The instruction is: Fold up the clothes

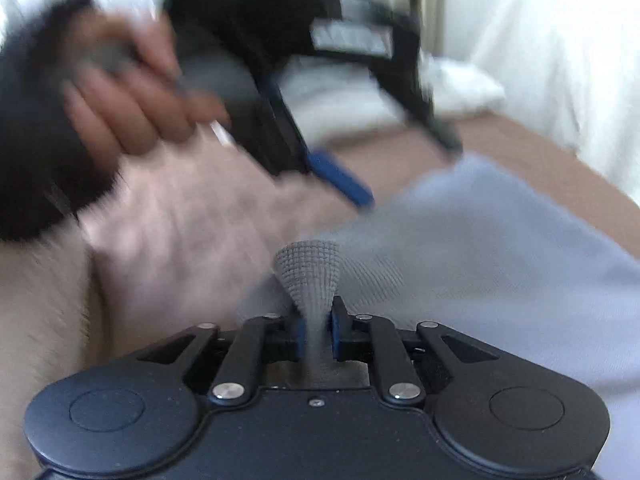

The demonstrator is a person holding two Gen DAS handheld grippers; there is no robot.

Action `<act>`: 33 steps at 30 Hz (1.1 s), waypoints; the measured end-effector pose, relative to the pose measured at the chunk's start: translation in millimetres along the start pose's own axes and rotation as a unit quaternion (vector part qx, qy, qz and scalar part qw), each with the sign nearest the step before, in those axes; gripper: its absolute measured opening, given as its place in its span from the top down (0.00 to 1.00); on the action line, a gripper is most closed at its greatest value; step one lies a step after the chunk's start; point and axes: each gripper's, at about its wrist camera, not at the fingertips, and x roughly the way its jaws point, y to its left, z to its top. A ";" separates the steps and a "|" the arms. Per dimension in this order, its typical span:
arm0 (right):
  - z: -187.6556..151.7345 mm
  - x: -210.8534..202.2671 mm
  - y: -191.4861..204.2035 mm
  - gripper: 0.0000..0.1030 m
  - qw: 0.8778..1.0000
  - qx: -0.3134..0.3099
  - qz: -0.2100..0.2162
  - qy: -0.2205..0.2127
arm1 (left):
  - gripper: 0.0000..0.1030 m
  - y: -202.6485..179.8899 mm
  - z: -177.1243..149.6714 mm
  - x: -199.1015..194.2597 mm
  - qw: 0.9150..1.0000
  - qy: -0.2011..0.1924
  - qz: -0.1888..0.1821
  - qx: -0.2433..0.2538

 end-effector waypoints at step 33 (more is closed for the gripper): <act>-63.1 -104.6 -168.4 0.49 0.893 0.342 -0.293 -0.024 | 0.86 -25.2 20.8 31.6 0.972 -0.101 0.146 0.151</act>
